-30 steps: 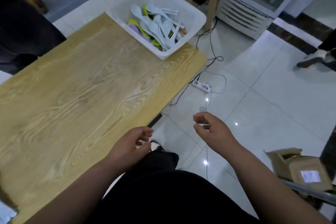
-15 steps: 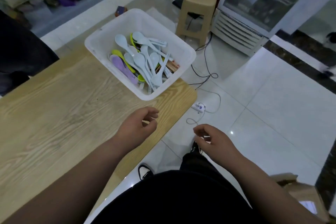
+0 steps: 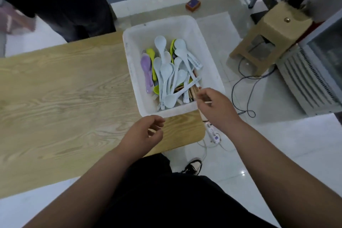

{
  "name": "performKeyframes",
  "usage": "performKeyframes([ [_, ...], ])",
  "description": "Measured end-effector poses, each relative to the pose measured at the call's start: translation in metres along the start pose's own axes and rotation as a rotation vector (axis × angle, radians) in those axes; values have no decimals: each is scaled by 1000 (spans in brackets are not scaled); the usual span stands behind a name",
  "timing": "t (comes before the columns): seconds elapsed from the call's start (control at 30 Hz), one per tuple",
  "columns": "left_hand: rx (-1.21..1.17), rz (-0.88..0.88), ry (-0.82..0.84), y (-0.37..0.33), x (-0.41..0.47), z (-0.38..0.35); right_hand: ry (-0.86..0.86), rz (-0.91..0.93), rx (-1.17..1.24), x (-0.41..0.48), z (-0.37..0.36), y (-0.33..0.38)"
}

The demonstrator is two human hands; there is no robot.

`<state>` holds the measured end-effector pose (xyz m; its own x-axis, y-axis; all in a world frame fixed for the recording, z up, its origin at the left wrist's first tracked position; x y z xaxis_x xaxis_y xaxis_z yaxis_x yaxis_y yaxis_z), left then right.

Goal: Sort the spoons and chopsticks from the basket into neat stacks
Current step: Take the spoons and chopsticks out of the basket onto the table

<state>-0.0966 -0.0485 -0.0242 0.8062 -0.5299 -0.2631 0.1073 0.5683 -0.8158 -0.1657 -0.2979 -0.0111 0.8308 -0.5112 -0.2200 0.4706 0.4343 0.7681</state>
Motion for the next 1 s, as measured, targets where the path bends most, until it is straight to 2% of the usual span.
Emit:
performKeyframes([
  [0.13,-35,10,-76,-10,27,7,30,44,-123,51,-8,11],
  [0.23,0,-2,-67,-16,66,10,36,74,-284,92,-18,20],
  [0.37,106,8,-15,-19,132,9,71,107,-560,146,-32,36],
  [0.47,194,41,29,-14,182,5,96,77,-693,183,-47,43],
  [0.67,418,-7,76,-8,253,-5,135,61,-942,216,-73,31],
  [0.77,492,32,77,-4,273,-7,121,98,-1001,221,-74,25],
  [0.9,494,75,-52,-5,292,-8,121,156,-977,222,-70,22],
  [1.0,666,113,-94,-14,306,-7,125,156,-933,222,-69,21],
])
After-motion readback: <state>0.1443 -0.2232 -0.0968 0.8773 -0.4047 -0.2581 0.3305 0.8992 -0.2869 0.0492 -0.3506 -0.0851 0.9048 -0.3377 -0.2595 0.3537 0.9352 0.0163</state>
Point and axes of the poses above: each hand's wrist, its own x-axis towards the middle knuckle, its own z-axis out of the back of the hand, y = z × x, the point moved 1 cm from there along x, towards the middle knuckle, and after that the axes turned 7 degrees about -y, right-handed, at the moved point
